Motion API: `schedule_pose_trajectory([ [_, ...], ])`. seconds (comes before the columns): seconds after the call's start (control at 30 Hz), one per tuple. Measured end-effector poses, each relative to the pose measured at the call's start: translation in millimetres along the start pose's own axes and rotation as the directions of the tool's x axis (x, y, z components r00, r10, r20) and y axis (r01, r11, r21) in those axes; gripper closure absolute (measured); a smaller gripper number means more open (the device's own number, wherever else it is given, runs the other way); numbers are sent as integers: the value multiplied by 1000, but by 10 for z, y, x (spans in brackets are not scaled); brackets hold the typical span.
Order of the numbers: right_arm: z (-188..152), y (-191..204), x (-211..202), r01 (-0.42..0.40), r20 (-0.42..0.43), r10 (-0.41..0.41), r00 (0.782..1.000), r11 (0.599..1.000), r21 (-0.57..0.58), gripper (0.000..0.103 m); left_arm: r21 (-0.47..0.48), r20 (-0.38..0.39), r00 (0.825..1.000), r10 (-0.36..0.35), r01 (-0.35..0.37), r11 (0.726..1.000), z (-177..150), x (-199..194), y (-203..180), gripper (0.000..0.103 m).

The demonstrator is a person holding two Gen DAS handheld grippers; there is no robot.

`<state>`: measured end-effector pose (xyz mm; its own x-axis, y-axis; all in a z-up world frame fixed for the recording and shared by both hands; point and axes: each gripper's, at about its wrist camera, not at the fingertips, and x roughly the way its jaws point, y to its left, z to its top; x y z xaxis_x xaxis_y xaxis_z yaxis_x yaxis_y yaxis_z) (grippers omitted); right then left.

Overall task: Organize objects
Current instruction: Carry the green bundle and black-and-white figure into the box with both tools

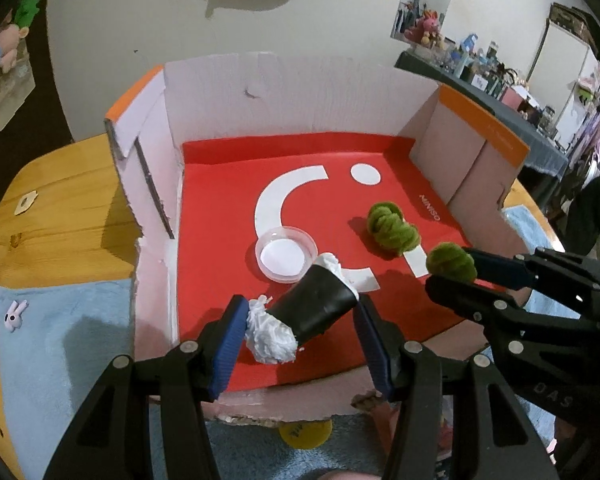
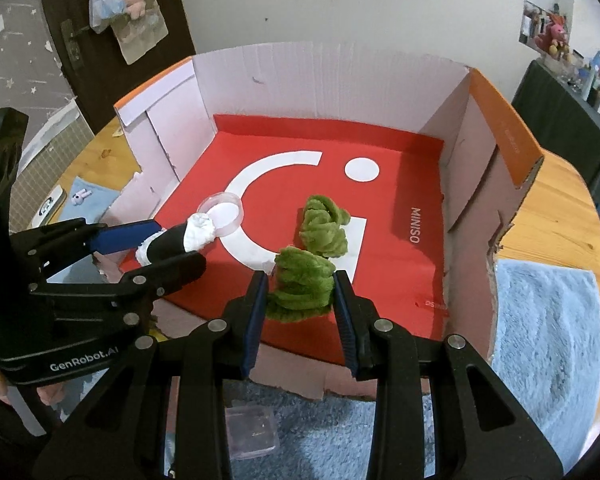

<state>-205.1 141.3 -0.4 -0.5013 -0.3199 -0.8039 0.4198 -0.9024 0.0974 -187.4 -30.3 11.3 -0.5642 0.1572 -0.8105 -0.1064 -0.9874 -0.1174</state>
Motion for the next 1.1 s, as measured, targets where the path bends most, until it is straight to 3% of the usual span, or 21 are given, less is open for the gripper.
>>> schedule_pose_trajectory([
  [0.43,43,-31,153,16,-52,-17,999,1000,-15,72,53,-29,999,25,-24,998,64,119,-43,46],
  [1.1,82,-164,322,28,-64,-27,998,1000,13,72,12,-28,999,29,-28,1000,173,318,48,46],
])
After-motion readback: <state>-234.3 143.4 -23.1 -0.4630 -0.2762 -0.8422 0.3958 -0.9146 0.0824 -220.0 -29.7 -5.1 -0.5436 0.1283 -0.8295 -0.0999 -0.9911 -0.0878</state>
